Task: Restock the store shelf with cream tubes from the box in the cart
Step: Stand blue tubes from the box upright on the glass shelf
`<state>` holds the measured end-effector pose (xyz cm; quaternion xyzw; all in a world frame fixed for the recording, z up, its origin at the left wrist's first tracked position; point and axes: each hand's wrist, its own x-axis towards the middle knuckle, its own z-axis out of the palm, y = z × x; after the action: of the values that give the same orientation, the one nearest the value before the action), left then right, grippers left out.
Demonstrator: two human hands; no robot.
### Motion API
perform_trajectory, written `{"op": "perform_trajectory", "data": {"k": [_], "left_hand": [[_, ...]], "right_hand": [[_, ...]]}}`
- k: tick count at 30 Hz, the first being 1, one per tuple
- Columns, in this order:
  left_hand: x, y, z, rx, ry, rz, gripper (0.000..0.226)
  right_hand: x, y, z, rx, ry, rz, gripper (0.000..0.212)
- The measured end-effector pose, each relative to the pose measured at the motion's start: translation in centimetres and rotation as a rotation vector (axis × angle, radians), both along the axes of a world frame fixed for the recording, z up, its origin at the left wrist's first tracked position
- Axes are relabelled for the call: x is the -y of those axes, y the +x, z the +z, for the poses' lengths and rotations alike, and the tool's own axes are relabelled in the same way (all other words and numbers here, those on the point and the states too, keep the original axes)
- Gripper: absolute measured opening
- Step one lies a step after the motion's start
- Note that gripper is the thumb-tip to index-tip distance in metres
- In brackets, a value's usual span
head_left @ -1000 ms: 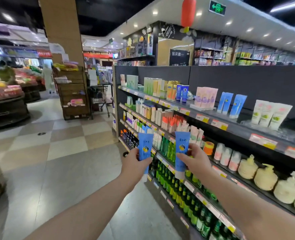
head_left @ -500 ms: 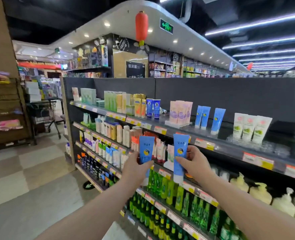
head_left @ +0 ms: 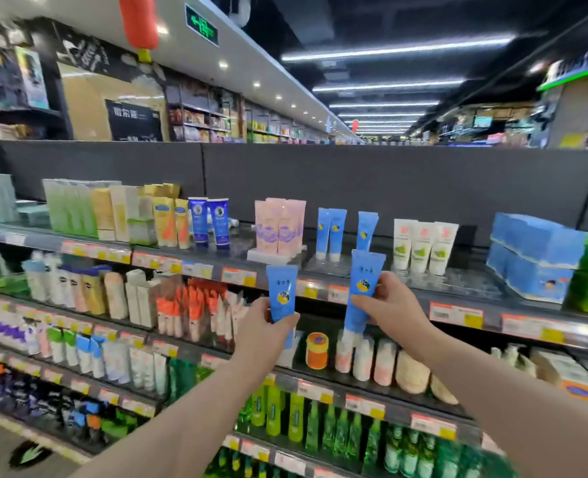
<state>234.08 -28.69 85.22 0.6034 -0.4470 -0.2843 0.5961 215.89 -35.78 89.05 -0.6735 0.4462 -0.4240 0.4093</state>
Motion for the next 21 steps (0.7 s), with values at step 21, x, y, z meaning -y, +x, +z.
{"op": "perform_trajectory", "data": {"k": [21], "left_hand": [[20.1, 2.1, 4.5, 0.002, -0.19, 0.02, 0.021]], "right_hand": [[21.8, 6.0, 5.7, -0.105, -0.198, -0.031, 0.03]]}}
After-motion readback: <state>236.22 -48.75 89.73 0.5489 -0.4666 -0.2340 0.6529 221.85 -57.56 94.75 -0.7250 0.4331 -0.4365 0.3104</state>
